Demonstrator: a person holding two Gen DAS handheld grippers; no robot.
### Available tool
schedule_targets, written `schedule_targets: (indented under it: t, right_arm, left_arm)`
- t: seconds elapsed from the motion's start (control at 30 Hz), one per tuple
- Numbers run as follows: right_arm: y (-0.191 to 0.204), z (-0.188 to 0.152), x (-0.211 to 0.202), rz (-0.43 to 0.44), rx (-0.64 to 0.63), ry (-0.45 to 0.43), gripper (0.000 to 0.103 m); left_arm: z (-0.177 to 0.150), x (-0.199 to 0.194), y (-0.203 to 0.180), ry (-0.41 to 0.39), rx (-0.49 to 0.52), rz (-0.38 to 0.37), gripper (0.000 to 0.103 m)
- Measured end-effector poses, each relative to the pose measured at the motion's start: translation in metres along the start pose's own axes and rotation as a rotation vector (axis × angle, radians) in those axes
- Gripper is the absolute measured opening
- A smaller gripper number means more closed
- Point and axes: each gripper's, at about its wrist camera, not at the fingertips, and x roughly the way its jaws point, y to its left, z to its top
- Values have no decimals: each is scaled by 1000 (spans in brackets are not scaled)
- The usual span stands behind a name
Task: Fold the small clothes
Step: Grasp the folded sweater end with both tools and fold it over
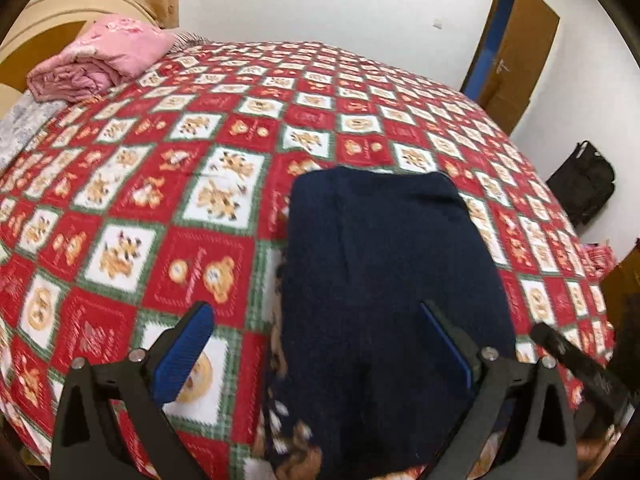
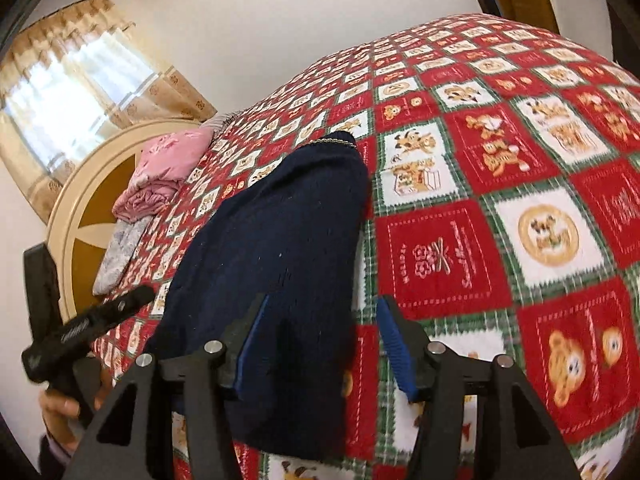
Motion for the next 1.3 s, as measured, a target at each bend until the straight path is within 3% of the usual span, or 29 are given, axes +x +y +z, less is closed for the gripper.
schedule_targets:
  t: [0.13,0.4,0.6,0.7,0.73,0.9,1.07,1.3]
  right_arm:
    - [-3,-10,1,18,23,26,57]
    - [-18,-5,3,36,82,22,57]
    - [-18,13,35,58,137,45,57]
    - [-22,9,59,138,235,95,61]
    - [-20,5,65,163,251,106,67]
    - [-1,-2,68,141,94,109,71]
    - [-9,5,75,161,111,122,70]
    - [4,9,88,101,64,87,74]
  left_arm:
    - [-5,23,-2,61,44,57,101]
    - [-18,47,11,135,-67,-42,100]
    - [-23,62,16,195,-163,-119,103]
    - [-26,65,10,219,-174,-139,103]
    - [-27,65,7,224,-151,-141,103]
    - [-27,68,-2,227,-96,-159,103]
    - [-28,68,-4,207,-83,-153,103]
    - [-27,70,-5,196,-94,-161,103]
